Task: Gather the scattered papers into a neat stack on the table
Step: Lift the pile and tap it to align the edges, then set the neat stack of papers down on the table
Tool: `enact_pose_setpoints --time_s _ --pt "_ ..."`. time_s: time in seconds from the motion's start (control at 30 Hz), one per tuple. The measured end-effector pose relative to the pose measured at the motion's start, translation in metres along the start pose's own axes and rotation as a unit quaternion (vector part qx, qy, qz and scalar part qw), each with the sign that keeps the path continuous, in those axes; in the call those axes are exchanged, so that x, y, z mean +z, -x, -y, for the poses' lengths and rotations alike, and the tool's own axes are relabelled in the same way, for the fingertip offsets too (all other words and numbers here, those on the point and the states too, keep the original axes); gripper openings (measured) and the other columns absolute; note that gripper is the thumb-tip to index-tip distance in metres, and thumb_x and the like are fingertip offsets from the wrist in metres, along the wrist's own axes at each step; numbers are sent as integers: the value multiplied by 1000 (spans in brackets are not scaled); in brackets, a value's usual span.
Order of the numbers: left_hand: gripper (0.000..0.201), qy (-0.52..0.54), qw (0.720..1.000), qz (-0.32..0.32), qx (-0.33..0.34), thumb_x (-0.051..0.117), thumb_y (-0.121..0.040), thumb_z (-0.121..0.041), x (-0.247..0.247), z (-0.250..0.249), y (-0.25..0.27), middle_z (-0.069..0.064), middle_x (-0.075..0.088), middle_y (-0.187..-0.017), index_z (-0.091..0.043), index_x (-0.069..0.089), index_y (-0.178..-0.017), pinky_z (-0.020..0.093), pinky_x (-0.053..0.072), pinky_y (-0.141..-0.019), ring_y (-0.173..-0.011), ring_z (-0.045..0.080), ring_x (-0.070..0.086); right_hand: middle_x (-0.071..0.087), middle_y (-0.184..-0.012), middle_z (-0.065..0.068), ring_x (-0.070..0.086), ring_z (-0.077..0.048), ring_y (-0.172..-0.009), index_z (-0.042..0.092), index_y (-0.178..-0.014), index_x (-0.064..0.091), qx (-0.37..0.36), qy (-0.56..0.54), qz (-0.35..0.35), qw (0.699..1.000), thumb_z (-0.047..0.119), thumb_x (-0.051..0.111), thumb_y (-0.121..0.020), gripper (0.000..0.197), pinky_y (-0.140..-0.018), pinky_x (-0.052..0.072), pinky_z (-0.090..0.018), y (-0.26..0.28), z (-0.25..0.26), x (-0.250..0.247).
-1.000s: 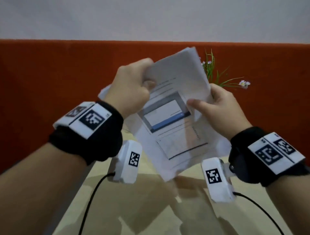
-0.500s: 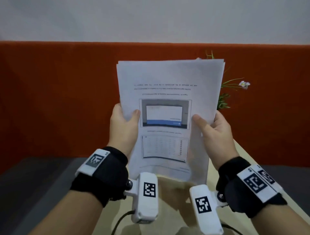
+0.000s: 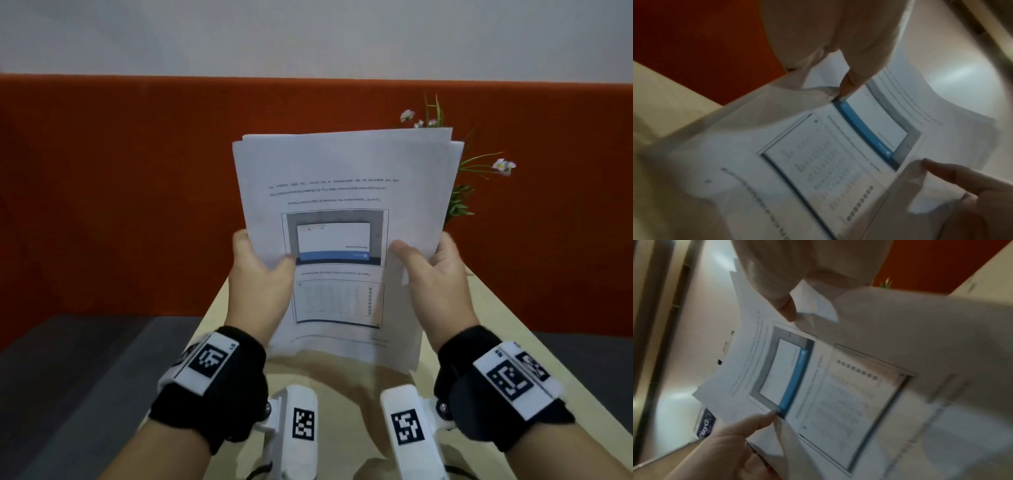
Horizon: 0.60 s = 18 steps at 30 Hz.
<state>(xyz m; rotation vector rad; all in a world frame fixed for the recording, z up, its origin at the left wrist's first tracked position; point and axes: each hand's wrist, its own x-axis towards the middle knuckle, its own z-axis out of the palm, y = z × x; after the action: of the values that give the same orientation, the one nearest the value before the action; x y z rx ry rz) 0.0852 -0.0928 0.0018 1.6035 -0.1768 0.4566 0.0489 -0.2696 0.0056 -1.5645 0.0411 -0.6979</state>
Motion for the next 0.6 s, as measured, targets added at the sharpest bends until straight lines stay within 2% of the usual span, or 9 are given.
enact_pose_setpoints --time_s 0.1,0.17,0.23,0.27,0.37,0.4,0.5,0.6 --pt "33 -1 1000 -22 -9 59 -92 -9 -3 3 0 -19 58 -96 -27 41 -113 14 48 -65 -92 -3 60 66 -104 4 64 -15 -97 24 -101 55 12 6 -15 1000 19 57 -93 10 -78 51 -30 2 -6 -4" --pt "34 -1 999 -37 8 60 -91 -10 -2 2 -4 -19 59 -98 -26 41 -115 11 51 -64 -87 -4 61 63 -102 6 61 -11 -92 20 -108 53 1 -14 -32 999 18 57 -93 15 -77 49 -27 -1 -4 -6" --pt "34 -8 1000 -25 1 59 -92 -12 3 2 -3 -18 60 -99 -24 41 -119 5 50 -59 -85 -5 60 63 -103 9 61 -9 -93 23 -111 52 8 -23 -25 999 19 54 -94 17 -77 49 -26 1 -3 -4" --pt "33 -14 1000 -15 -9 57 -94 -12 6 1 -2 -16 61 -101 -22 43 -122 6 50 -61 -87 -3 60 64 -104 9 62 -9 -95 26 -109 53 19 -21 -13 1000 19 52 -95 16 -79 50 -28 3 -4 -2" --pt "22 -33 999 -17 -14 49 -97 -9 9 -1 -3 -5 63 -107 -17 48 -118 27 55 -82 -99 14 63 66 -103 9 63 -10 -96 37 -97 53 33 -12 -1 999 14 49 -94 23 -80 53 -32 8 -5 3" --pt "20 -31 999 -24 -3 49 -97 -8 9 -3 -5 -3 63 -110 -19 47 -115 30 55 -86 -100 14 63 66 -102 9 63 -11 -96 37 -95 52 28 -11 -11 999 13 50 -94 23 -80 53 -32 5 -5 1" --pt "25 -13 1000 -18 2 52 -96 -11 6 -2 -4 -8 63 -108 -23 44 -117 22 54 -77 -94 4 62 65 -104 7 63 -12 -97 33 -94 52 22 -17 -33 999 15 52 -93 18 -83 51 -32 4 -4 -2" --pt "20 -19 998 15 -55 50 -98 -14 5 10 6 -4 64 -111 -23 45 -115 21 51 -69 -91 5 61 66 -100 10 63 -11 -95 34 -93 54 46 -1 -6 999 19 50 -94 16 -79 52 -33 12 -8 0"
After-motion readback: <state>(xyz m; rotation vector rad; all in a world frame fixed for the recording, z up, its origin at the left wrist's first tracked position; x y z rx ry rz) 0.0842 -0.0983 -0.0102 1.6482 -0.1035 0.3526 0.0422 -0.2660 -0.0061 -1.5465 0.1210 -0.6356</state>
